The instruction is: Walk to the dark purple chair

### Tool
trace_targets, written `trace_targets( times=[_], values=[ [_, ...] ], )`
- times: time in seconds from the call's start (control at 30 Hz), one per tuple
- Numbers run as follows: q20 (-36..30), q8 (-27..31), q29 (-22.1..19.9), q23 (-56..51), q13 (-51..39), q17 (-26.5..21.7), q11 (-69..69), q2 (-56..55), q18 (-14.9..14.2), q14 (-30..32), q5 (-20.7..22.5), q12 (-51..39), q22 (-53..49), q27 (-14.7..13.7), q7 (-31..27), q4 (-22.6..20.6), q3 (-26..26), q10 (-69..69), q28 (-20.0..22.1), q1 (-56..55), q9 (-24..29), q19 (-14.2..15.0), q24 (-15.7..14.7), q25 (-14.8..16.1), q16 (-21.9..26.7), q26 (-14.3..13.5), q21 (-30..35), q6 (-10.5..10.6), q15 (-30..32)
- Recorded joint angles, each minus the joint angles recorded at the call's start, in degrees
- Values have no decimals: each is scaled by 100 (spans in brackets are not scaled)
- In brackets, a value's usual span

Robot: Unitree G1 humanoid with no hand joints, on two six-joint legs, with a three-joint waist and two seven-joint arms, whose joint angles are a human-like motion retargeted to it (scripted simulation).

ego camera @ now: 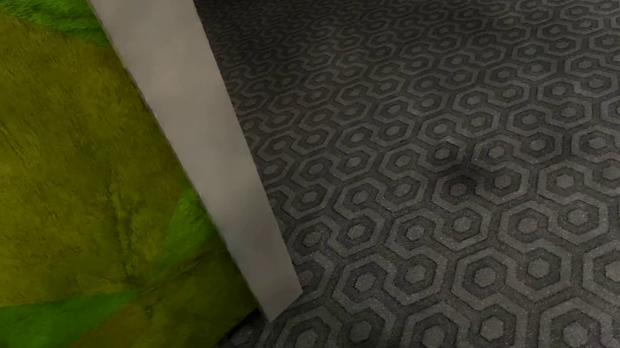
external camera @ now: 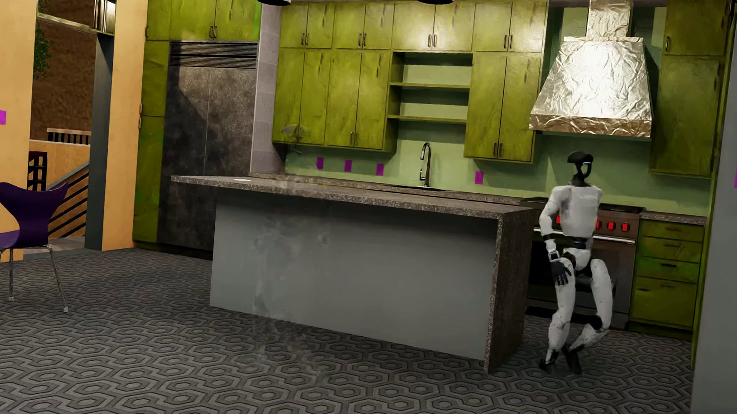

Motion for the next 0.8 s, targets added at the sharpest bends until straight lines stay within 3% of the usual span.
trace_targets(
  times=[0.07,0.17,0.23,0.3,0.37,0.43,0.5,0.53,0.57,0.63,0.67,0.73,0.8],
  values=[
    [247,0,0,-567,-135,21,-96,568,0,303,-52,-90,-139,0,0,-158,77,-1815,0,-176,153,0,0,0,-4,0,-580,-56,-322],
    [1072,0,0,-988,-143,94,-113,1154,0,1504,-130,-300,-465,0,0,-160,-130,-3700,0,-336,216,0,0,0,106,0,-817,-102,-557],
    [1604,0,0,-821,86,118,-122,1636,0,1673,-310,-430,-643,0,0,-161,-219,-3651,0,-310,304,0,0,0,258,0,-577,-180,-480],
    [1893,0,0,-183,433,114,-55,1887,0,2023,-547,-538,-622,0,0,-203,-245,-3221,0,-242,173,0,0,0,363,0,-1,-264,-2],
    [1777,0,0,752,729,157,1033,1381,0,1462,-838,-711,-409,0,0,-264,-275,-2956,0,206,101,0,0,0,443,0,933,-433,1234],
    [1821,0,0,1121,672,35,3435,-381,0,780,-860,-843,-517,0,0,-268,-399,-2978,0,513,-8,0,0,0,509,0,1983,-579,2108],
    [1880,0,0,906,771,-123,4535,-1851,0,399,-483,-981,-640,0,0,-166,-933,-3109,0,660,-123,0,0,0,518,0,1582,-478,2025],
    [1867,0,0,715,886,-173,4234,-2258,0,273,-291,-1046,-701,0,0,-129,-1109,-3218,0,909,-117,0,0,0,538,0,1280,-418,1955],
    [1992,0,0,558,986,-170,3448,-2469,0,172,-157,-1067,-788,0,0,-138,-1282,-3389,0,1264,-78,0,0,0,561,0,1017,-391,2136],
    [2337,0,0,337,1184,-32,1433,-2324,0,-65,-210,-997,-973,0,0,-401,-1614,-3675,0,2062,117,0,0,0,622,0,621,-532,2950],
    [2405,0,0,288,1243,83,702,-2247,0,-210,-233,-1020,-1021,0,0,-512,-1748,-3692,0,2285,158,0,0,0,656,0,590,-615,2946],
    [2407,0,0,227,1343,309,259,-2076,0,-453,-219,-1115,-1064,0,0,-718,-1811,-3699,0,2682,171,0,0,0,670,0,750,-690,1343],
    [2516,0,0,196,1459,409,407,-2059,0,-525,-227,-984,-1210,0,0,-793,-1761,-3556,0,2923,8,0,0,0,571,0,903,-628,1303]
  ],
)
